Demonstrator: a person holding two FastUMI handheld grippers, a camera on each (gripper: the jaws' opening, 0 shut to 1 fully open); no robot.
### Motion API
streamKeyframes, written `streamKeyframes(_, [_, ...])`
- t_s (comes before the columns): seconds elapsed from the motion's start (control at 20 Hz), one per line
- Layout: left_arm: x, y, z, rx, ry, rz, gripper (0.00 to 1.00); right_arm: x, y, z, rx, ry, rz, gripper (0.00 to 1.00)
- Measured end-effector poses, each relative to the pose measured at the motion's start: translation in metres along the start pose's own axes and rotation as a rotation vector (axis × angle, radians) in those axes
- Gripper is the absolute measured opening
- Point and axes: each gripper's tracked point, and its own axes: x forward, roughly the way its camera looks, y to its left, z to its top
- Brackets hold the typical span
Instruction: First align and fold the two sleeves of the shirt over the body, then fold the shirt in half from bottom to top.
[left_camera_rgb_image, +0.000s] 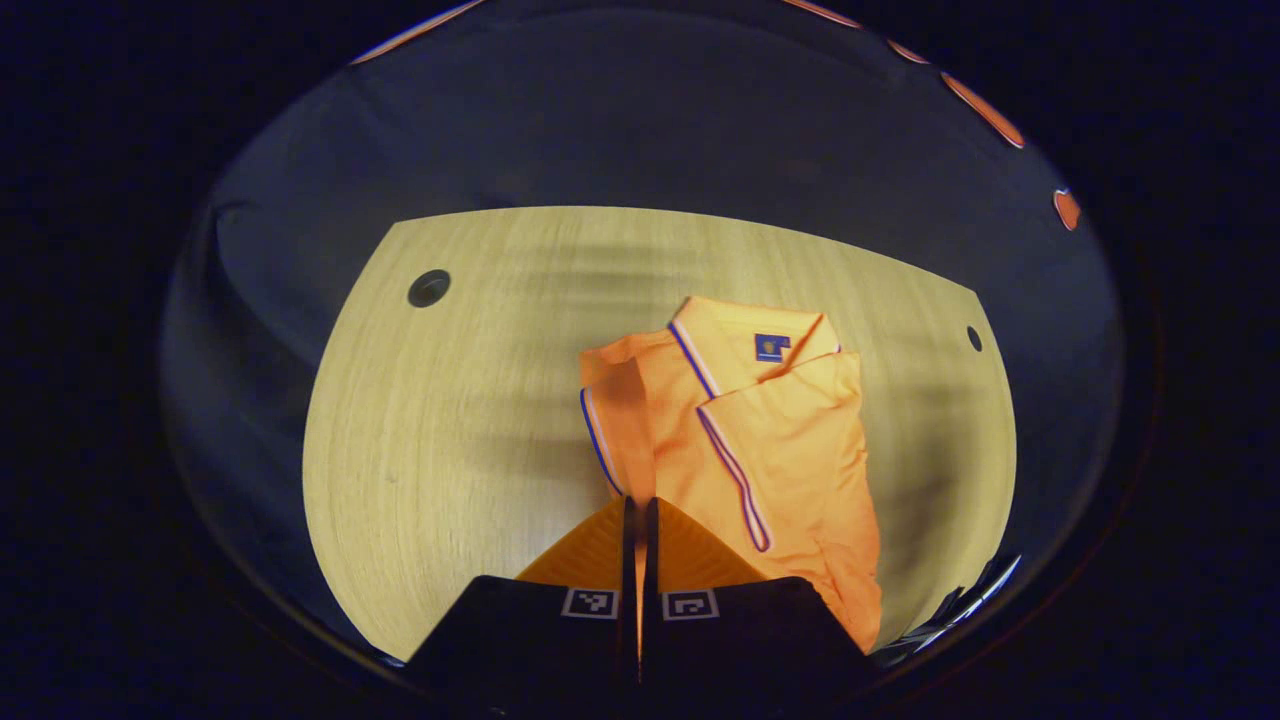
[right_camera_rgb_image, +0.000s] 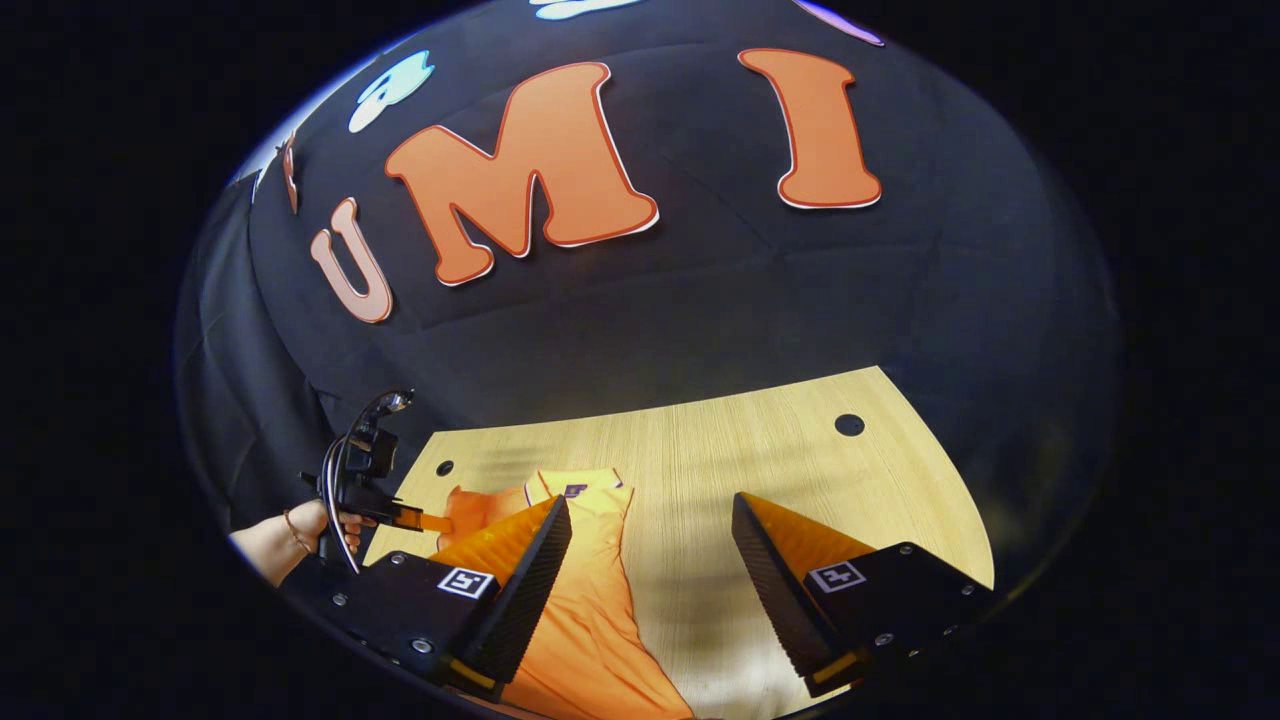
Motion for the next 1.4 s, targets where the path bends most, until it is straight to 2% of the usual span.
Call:
streamKeyframes(0.25, [0.016, -0.065, -0.002, 0.105, 0.024, -0.073, 0.02, -0.009, -0.013, -0.008, 0.017, 0.005, -0.018, 0.99])
streamKeyframes(0.5, [0.040, -0.102, -0.010, 0.160, 0.064, -0.081, 0.01, -0.015, -0.026, -0.017, 0.026, 0.015, -0.045, 0.99])
streamKeyframes(0.75, [0.060, -0.127, -0.018, 0.129, 0.072, -0.130, 0.02, -0.015, -0.033, -0.029, 0.032, 0.046, -0.060, 0.99])
streamKeyframes(0.8, [0.061, -0.132, -0.017, 0.108, 0.066, -0.147, 0.07, -0.015, -0.032, -0.031, 0.027, 0.051, -0.062, 0.99])
streamKeyframes(0.85, [0.062, -0.134, -0.016, 0.081, 0.053, -0.157, 0.07, -0.014, -0.032, -0.033, 0.024, 0.055, -0.063, 0.99])
streamKeyframes(0.95, [0.054, -0.138, -0.011, 0.049, 0.022, -0.186, 0.19, -0.014, -0.030, -0.037, 0.019, 0.065, -0.059, 0.99])
streamKeyframes(1.1, [0.038, -0.135, -0.008, 0.038, -0.017, -0.188, 1.00, -0.013, -0.022, -0.040, 0.011, 0.076, -0.047, 0.99])
streamKeyframes(1.4, [-0.012, -0.110, 0.006, 0.073, -0.134, -0.160, 0.97, -0.007, 0.007, -0.042, -0.018, 0.088, -0.005, 0.99])
